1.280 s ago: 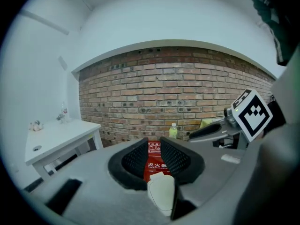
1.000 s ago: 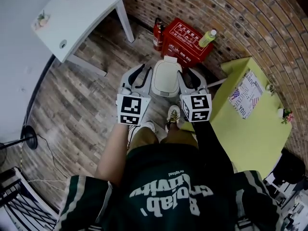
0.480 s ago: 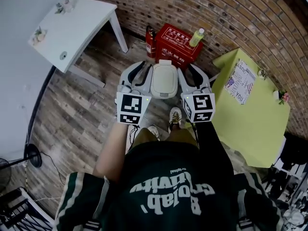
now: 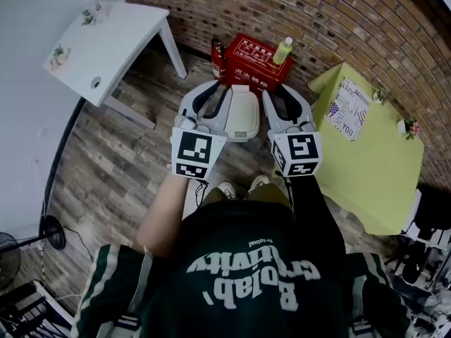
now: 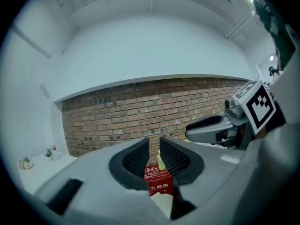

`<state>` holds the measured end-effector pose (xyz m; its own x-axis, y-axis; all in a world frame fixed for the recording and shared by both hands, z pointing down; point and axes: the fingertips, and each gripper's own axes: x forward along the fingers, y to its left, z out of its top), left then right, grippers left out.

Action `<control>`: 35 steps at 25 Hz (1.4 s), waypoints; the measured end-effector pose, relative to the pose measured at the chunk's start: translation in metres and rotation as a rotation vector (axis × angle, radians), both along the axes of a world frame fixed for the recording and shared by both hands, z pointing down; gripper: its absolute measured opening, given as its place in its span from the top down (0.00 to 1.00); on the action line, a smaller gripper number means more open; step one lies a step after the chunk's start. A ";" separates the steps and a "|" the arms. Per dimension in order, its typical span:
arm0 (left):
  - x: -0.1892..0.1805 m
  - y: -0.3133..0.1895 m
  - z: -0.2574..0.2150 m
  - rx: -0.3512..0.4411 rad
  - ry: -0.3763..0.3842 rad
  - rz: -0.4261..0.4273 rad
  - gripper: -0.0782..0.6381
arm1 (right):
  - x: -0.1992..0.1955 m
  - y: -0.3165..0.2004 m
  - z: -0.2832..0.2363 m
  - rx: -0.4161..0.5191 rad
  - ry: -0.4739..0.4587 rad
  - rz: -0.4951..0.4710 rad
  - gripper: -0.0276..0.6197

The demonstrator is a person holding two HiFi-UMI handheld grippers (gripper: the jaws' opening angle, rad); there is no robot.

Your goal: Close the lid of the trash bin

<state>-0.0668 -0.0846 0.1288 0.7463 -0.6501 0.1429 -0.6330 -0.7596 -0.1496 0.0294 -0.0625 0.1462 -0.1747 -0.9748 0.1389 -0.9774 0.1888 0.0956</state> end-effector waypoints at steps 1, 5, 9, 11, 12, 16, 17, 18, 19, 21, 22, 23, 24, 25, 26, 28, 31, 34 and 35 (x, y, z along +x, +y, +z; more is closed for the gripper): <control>0.001 0.003 -0.002 0.004 0.001 0.001 0.78 | -0.001 0.003 -0.001 0.001 -0.003 -0.003 0.75; 0.005 0.007 -0.009 0.012 0.013 0.009 0.83 | -0.005 0.010 -0.005 0.011 0.031 -0.014 0.82; 0.009 0.016 -0.012 0.017 0.012 0.054 0.88 | -0.004 0.017 -0.015 0.047 0.042 -0.021 0.94; 0.013 0.024 -0.016 0.034 0.016 0.086 0.88 | -0.004 0.021 -0.018 0.055 0.035 -0.032 0.94; 0.014 0.026 -0.017 0.043 0.017 0.089 0.88 | -0.005 0.023 -0.020 0.057 0.040 -0.034 0.94; 0.011 0.031 -0.022 0.063 0.023 0.074 0.88 | -0.007 0.027 -0.024 0.067 0.047 -0.037 0.94; 0.010 0.031 -0.023 0.063 0.027 0.068 0.88 | -0.007 0.028 -0.024 0.068 0.045 -0.037 0.94; 0.008 0.031 -0.023 0.062 0.031 0.063 0.88 | -0.007 0.028 -0.024 0.068 0.044 -0.037 0.94; 0.007 0.031 -0.024 0.059 0.034 0.058 0.88 | -0.007 0.028 -0.024 0.067 0.043 -0.038 0.94; 0.004 0.031 -0.022 0.054 0.036 0.048 0.88 | -0.008 0.029 -0.023 0.064 0.043 -0.039 0.94; 0.002 0.032 -0.021 0.054 0.035 0.043 0.88 | -0.009 0.029 -0.022 0.063 0.043 -0.040 0.94; 0.001 0.032 -0.020 0.054 0.033 0.039 0.88 | -0.009 0.030 -0.022 0.062 0.043 -0.040 0.94; 0.000 0.033 -0.019 0.054 0.032 0.035 0.88 | -0.009 0.031 -0.021 0.062 0.043 -0.040 0.94; -0.002 0.033 -0.017 0.053 0.032 0.032 0.88 | -0.010 0.031 -0.020 0.061 0.044 -0.041 0.94; -0.004 0.033 -0.016 0.050 0.032 0.031 0.88 | -0.010 0.032 -0.019 0.059 0.045 -0.043 0.94; -0.008 0.032 -0.014 0.046 0.028 0.029 0.88 | -0.012 0.032 -0.017 0.055 0.047 -0.048 0.94; -0.014 0.030 -0.013 0.042 0.028 0.012 0.88 | -0.013 0.033 -0.016 0.050 0.050 -0.052 0.94; -0.018 0.030 -0.013 0.040 0.029 0.003 0.88 | -0.013 0.034 -0.015 0.046 0.046 -0.053 0.94; -0.018 0.030 -0.013 0.040 0.028 0.004 0.88 | -0.014 0.034 -0.015 0.045 0.041 -0.054 0.94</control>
